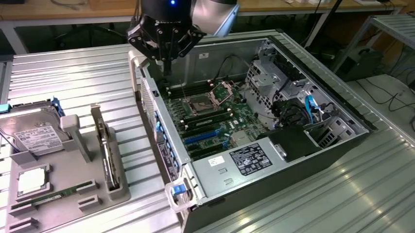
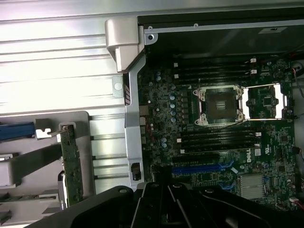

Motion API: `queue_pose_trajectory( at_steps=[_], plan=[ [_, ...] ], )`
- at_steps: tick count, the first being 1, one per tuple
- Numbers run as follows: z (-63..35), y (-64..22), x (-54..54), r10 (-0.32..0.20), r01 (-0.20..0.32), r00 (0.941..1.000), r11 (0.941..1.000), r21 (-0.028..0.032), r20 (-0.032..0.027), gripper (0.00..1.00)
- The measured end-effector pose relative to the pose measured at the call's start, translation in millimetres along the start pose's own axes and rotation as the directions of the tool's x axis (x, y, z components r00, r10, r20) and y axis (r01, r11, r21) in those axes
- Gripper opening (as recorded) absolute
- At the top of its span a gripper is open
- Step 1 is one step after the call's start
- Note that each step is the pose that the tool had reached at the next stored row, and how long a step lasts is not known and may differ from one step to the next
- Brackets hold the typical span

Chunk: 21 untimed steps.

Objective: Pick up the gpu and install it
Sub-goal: 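Reach for the gpu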

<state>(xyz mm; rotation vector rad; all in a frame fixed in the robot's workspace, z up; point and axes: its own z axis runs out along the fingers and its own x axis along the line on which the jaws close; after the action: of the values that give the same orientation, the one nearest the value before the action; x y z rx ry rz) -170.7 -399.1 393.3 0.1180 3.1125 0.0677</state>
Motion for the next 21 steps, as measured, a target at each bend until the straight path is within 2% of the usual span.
queue_pose_trajectory(
  at_steps=[21],
  plan=[
    [-0.4,-1.7,19.5,0.000,0.000,1.0000,1.0000,0.0000,0.0000,0.11]
  ],
)
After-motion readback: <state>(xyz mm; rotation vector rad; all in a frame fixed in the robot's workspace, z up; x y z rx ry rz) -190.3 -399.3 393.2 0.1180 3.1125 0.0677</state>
